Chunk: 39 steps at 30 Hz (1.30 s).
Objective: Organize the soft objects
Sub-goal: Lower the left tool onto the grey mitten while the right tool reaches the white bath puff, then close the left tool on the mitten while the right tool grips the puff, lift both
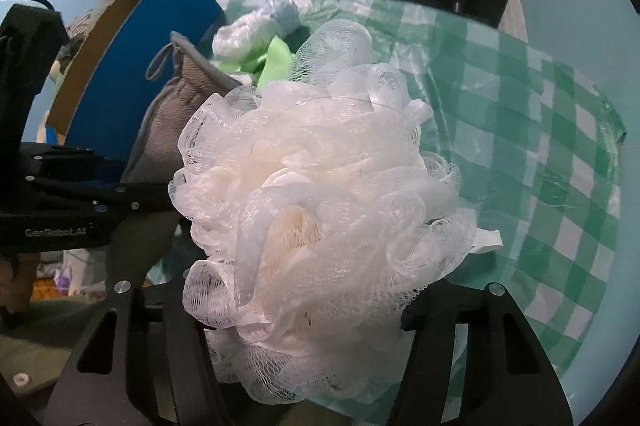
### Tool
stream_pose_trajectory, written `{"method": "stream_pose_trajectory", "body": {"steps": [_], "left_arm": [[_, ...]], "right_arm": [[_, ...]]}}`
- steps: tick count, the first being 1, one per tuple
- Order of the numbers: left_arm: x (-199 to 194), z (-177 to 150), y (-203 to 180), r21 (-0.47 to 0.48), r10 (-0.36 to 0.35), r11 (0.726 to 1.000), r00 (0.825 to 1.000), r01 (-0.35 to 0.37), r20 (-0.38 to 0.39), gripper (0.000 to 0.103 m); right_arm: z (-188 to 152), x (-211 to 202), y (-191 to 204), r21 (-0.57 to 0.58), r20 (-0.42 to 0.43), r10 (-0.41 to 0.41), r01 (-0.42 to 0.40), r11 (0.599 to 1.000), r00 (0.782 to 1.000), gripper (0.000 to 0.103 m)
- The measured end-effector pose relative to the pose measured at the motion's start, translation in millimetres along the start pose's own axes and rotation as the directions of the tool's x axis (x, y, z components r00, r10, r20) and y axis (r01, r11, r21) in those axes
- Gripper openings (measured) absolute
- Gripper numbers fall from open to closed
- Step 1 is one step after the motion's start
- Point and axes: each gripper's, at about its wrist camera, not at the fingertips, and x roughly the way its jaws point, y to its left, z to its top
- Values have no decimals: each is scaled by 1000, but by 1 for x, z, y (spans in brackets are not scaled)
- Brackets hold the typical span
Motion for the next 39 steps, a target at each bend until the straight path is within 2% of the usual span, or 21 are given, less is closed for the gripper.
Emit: {"method": "stream_pose_trajectory", "body": {"steps": [8,20,29,39], "left_arm": [[-31,-4,1,58,-24,998,999,21,49,36],[-74,-13,5,145,-3,989,993,-15,120,35],[-105,-13,11,154,8,987,982,-38,189,35],[-132,-15,28,138,26,989,970,-61,242,35]], "right_arm": [[5,-27,14,38,50,-32,30,999,998,60],[13,-66,30,73,120,-70,61,995,990,60],[26,-86,43,78,156,-93,82,994,983,60],[50,-101,61,43,193,-80,73,996,978,60]]}}
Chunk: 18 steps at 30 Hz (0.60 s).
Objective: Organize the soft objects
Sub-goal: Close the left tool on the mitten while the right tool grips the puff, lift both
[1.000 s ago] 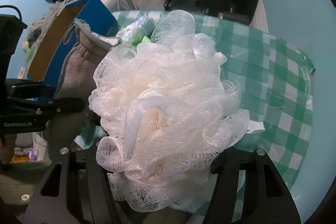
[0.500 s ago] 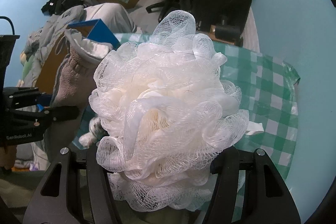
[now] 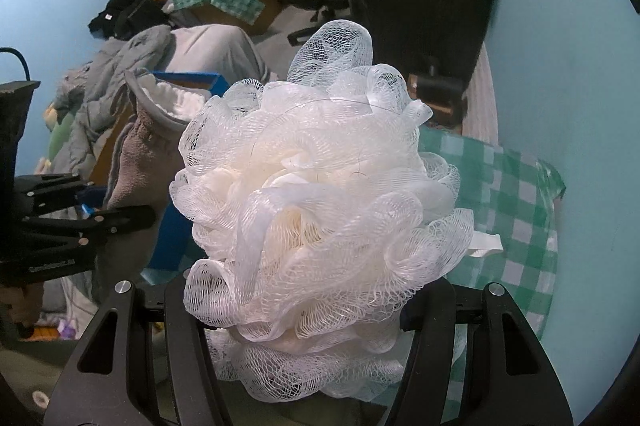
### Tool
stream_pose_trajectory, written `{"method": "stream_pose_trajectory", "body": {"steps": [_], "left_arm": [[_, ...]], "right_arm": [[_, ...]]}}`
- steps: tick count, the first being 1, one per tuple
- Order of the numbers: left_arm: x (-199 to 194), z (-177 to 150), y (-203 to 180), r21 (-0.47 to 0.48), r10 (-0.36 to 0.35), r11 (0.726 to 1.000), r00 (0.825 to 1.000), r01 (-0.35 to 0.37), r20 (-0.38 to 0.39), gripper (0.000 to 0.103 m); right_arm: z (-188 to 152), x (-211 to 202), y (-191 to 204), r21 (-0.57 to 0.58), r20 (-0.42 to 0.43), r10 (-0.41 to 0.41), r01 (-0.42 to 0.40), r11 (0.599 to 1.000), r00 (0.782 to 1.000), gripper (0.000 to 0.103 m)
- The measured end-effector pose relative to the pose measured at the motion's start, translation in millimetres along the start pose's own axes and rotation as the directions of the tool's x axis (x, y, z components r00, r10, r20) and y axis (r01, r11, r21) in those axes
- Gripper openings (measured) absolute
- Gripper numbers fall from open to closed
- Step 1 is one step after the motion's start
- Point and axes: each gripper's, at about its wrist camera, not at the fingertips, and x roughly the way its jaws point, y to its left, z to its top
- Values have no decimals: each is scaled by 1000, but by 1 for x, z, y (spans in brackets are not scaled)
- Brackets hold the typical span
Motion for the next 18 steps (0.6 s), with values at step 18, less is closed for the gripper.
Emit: {"method": "stream_pose_trajectory", "body": {"steps": [18], "left_arm": [[-22,-5,55,-86,50,995,998,-46,44,35]], "right_arm": [[32,6,44,-76,14,49,-47,996,999,60]]}}
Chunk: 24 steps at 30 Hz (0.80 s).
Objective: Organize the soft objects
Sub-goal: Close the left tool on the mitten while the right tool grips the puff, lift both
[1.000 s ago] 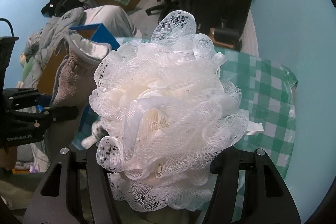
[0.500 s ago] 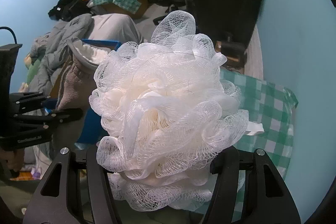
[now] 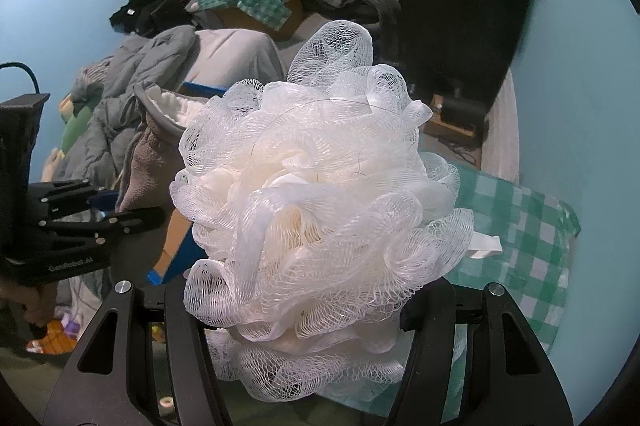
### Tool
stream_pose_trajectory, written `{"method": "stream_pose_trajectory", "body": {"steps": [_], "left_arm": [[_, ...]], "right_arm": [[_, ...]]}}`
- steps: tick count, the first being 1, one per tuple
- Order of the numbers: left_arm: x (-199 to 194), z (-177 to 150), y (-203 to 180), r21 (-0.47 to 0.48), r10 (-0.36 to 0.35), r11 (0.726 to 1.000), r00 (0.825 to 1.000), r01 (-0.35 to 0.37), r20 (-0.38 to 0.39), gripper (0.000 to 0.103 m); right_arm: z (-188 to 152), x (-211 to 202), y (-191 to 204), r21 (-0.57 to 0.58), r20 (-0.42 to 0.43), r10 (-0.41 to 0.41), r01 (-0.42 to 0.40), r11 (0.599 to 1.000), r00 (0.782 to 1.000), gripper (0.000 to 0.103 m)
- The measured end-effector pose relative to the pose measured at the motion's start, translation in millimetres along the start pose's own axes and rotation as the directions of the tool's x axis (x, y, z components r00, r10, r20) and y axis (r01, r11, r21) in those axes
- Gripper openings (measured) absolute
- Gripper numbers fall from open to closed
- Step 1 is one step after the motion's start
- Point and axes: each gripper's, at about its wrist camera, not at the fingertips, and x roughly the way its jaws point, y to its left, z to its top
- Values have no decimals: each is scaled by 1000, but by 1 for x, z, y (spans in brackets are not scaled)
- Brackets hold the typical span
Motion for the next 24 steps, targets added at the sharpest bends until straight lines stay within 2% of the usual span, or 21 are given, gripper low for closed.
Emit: {"method": "stream_pose_trajectory", "body": {"steps": [14,24], "left_arm": [[-5,1,57,-93,53,994,998,-51,19,35],[11,11,112,-123,94,988,996,-92,9,35]], "right_arm": [[35,35,48,-73,-21,67,-68,995,998,60],[56,73,84,-112,-56,98,-104,988,994,60]]}}
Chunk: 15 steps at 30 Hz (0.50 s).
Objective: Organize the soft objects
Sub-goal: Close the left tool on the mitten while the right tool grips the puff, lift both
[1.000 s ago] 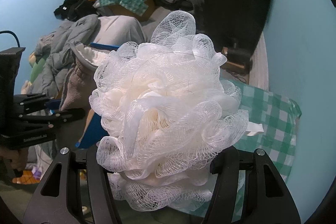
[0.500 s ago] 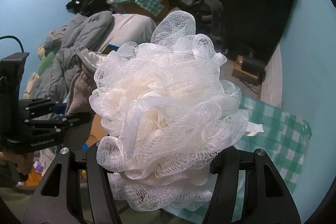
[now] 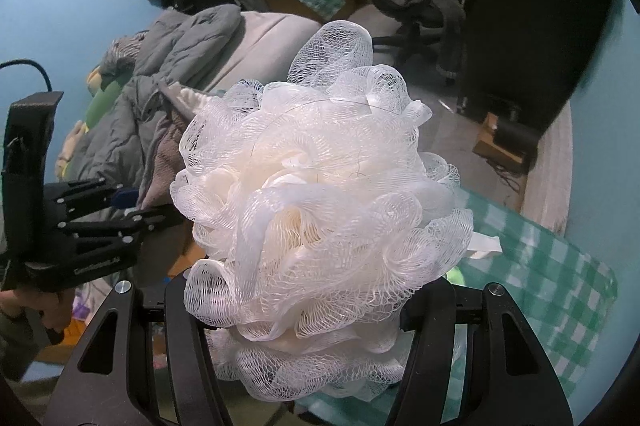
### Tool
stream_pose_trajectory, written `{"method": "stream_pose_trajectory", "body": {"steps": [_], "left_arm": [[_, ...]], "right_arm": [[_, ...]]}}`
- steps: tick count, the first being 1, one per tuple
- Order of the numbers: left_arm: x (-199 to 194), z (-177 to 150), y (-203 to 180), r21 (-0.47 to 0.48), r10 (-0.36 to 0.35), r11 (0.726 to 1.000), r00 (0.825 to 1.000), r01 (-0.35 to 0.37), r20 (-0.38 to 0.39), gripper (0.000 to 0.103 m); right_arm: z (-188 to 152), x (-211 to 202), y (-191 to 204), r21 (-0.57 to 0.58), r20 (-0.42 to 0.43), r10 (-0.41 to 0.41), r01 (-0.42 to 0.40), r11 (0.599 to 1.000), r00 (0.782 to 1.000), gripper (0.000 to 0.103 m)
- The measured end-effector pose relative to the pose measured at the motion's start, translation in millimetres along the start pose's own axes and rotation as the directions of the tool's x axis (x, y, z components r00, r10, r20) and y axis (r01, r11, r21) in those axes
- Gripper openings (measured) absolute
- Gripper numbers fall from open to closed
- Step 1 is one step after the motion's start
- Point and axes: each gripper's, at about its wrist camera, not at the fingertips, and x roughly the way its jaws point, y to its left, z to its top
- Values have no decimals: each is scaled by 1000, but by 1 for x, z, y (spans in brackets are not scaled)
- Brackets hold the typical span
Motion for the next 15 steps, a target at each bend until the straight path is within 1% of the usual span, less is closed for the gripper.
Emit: {"method": "stream_pose_trajectory", "body": {"steps": [4,10,15], "left_arm": [[15,9,19,-15,-1,1000,1000,1,-16,35],[35,18,35,-2,28,1000,999,-28,-29,35],[51,22,48,-5,27,1000,999,-27,-39,35]], "right_arm": [[13,16,9,-13,-15,0,0,1000,1000,60],[34,44,20,-12,-37,-11,10,1000,999,60],[42,64,29,-12,-53,-11,10,1000,999,60]]}}
